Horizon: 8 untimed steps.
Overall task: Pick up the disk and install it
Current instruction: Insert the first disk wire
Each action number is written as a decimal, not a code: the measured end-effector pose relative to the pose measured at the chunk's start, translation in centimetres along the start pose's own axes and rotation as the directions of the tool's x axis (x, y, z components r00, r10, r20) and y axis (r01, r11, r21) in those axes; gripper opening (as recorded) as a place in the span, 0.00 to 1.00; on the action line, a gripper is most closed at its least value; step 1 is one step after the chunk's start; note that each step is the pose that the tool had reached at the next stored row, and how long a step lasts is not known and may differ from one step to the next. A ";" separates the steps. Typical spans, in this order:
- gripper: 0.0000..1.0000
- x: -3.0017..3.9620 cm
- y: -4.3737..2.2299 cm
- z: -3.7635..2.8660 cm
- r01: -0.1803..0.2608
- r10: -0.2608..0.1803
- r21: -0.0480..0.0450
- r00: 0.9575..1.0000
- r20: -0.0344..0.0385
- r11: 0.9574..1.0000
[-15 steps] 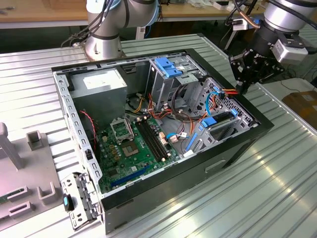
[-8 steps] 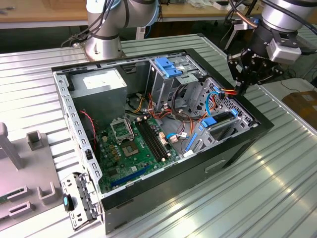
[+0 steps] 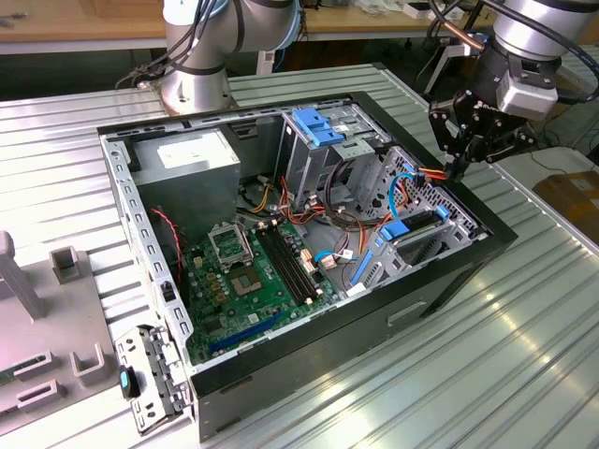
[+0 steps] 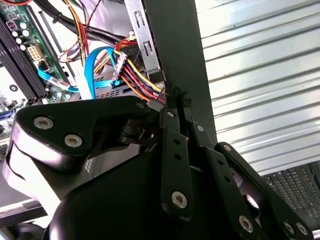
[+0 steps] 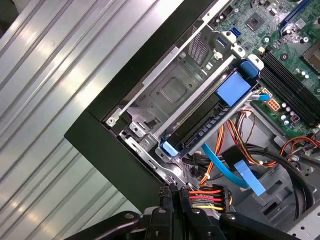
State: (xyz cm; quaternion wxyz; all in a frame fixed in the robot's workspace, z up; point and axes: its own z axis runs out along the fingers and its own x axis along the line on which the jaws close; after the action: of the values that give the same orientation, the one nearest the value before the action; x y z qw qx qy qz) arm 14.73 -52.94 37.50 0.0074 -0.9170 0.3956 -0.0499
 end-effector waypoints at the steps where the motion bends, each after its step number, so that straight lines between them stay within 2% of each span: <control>1: 0.16 0.00 0.00 0.00 -0.007 0.007 -0.001 1.000 0.000 1.000; 8: 0.16 -0.10 0.10 -0.01 -0.047 0.047 -0.004 0.999 -0.003 0.999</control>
State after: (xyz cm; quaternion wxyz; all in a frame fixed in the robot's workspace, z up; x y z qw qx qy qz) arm 14.59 -52.93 37.50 0.0062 -0.9075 0.4170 -0.0501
